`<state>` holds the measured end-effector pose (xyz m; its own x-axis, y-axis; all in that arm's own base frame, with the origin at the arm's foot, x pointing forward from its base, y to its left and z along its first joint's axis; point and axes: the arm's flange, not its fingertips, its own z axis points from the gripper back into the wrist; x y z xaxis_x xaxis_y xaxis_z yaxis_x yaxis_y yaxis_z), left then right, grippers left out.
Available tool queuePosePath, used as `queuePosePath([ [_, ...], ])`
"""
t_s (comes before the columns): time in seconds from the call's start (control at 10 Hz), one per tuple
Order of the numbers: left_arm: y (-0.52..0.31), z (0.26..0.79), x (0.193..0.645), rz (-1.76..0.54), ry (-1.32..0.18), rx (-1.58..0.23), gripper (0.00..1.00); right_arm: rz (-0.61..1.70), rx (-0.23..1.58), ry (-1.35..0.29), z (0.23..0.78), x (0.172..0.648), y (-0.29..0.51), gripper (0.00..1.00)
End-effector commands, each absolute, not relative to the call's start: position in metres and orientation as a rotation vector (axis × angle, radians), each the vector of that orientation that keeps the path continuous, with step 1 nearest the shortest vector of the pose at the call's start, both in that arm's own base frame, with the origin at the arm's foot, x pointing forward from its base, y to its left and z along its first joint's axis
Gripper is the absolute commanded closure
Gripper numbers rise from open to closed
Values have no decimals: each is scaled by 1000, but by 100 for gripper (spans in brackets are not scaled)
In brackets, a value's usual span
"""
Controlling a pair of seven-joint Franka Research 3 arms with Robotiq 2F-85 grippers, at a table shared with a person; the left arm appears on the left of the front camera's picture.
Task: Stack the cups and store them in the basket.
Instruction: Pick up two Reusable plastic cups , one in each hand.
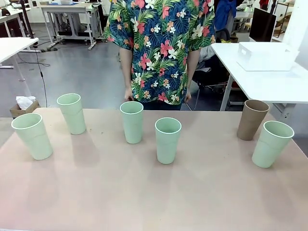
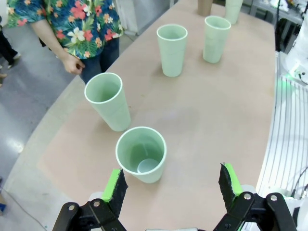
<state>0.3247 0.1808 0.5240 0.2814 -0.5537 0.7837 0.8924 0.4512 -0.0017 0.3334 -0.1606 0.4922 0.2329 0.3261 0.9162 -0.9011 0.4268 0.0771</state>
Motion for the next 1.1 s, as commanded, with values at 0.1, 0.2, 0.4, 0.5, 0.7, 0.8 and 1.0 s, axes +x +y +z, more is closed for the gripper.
queuePosePath([
  [0.1, 222, 519, 382, -1098, -800, -609, 0, 996, 1010, -1007, 499, 396, -218, 0],
  [0.2, 233, 507, 392, -1117, -815, -638, 0, 1014, 1038, -1031, 488, 406, -232, 0],
  [0.4, 255, 469, 400, -1143, -911, -705, 0, 1061, 1050, -1105, 455, 417, -254, 0],
  [0.5, 264, 450, 400, -1156, -970, -760, 0, 1075, 1036, -1127, 438, 419, -261, 0],
  [0.7, 279, 418, 394, -1146, -1086, -815, 0, 1067, 1008, -1166, 399, 417, -275, 0],
  [0.8, 282, 401, 391, -1128, -1126, -798, 0, 1057, 987, -1175, 380, 412, -275, 0],
  [1.0, 278, 369, 396, -1109, -1131, -839, 0, 1033, 941, -1195, 342, 408, -278, 0],
])
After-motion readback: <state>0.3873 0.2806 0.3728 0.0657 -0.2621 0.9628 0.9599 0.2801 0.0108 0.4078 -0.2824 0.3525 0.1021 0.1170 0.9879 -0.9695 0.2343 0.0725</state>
